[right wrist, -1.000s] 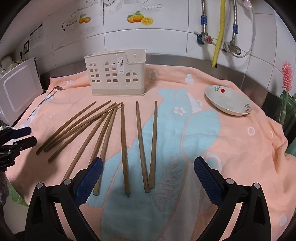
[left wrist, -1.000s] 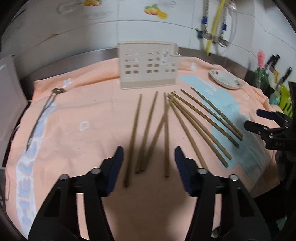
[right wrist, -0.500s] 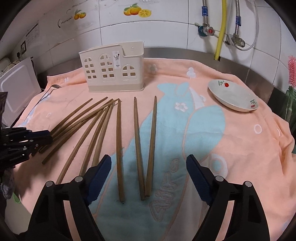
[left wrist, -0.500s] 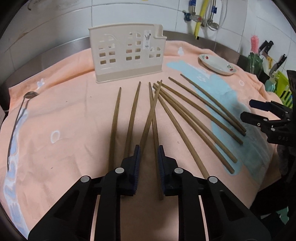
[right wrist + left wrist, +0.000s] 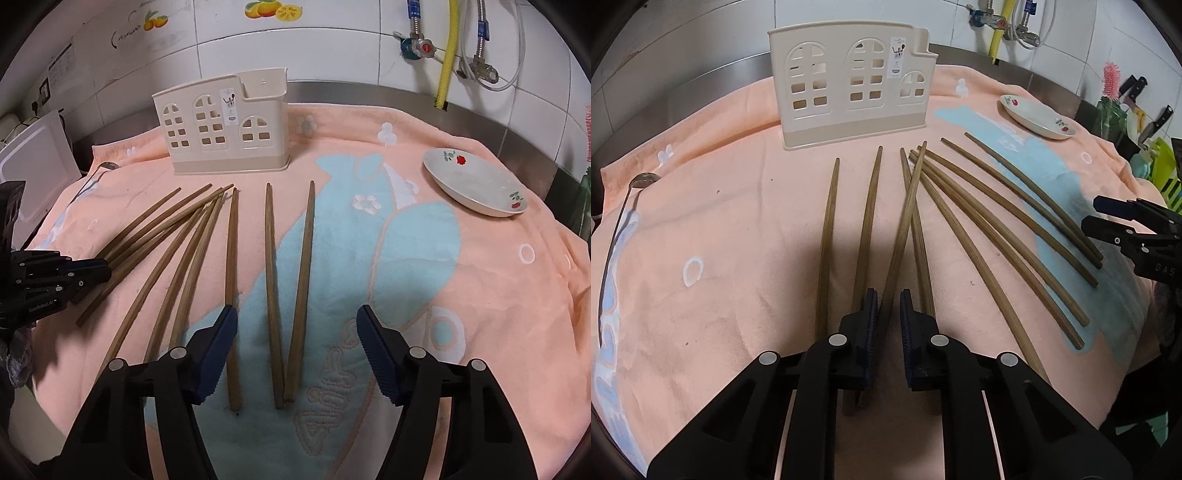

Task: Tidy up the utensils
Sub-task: 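Close the left tool on one wooden chopstick while the right tool grasps another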

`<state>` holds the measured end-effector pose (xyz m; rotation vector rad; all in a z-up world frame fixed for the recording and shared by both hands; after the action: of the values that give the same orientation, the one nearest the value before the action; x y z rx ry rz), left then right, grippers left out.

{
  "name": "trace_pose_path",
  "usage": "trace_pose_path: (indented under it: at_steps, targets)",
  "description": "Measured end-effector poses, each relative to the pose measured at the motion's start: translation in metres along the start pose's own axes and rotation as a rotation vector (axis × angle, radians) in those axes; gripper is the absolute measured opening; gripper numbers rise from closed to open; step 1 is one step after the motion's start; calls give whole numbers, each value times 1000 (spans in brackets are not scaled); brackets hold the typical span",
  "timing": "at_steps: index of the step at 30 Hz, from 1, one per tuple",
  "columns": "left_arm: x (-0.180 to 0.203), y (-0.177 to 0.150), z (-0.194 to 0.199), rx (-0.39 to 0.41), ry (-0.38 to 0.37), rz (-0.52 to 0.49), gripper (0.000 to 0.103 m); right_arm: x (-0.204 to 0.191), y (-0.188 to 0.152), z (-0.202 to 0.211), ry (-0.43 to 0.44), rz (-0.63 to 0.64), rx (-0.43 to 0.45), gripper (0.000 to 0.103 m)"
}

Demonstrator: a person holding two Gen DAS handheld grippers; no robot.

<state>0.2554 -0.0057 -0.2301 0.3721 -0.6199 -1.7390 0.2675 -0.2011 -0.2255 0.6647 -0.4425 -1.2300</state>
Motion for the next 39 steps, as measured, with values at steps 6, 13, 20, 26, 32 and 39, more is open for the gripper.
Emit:
trace_pose_path:
  at_steps: [6,13,20,26,32,39]
  targets:
    - [1,-1,-4,-18,12,-10,10,-1,-2,-5,9,3,-15,53]
    - [0,-1,-5,-25,5,-2,10,-1,-5,-13,19,-3,-38,41]
    - [1,-2,-5,-25,4,0,10,3,-4,-19,26,-23,-48,29]
    - [4,-4,-3,-26,-5,-4,10,6,-4,-28,17,-41,-71,21]
    - [4,-3,-4,-26,-12,-3,10,5,-4,-30,-14,-10,-73,18]
    - [6,-3,-6,-25,-4,0,10,3,-7,-29,-50,23,-62,14]
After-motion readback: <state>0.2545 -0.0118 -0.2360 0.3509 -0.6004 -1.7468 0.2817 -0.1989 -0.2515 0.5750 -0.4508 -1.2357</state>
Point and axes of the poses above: each gripper's, at about its wrist camera, not at the fingertips, and z roughly against the way its jaws point, x to its right, y to its top, the point moved 9 cm from there along -z, roughly the way its jaws point, and after that the axes turned 2 degrees about -x, right-handed, at the moved point
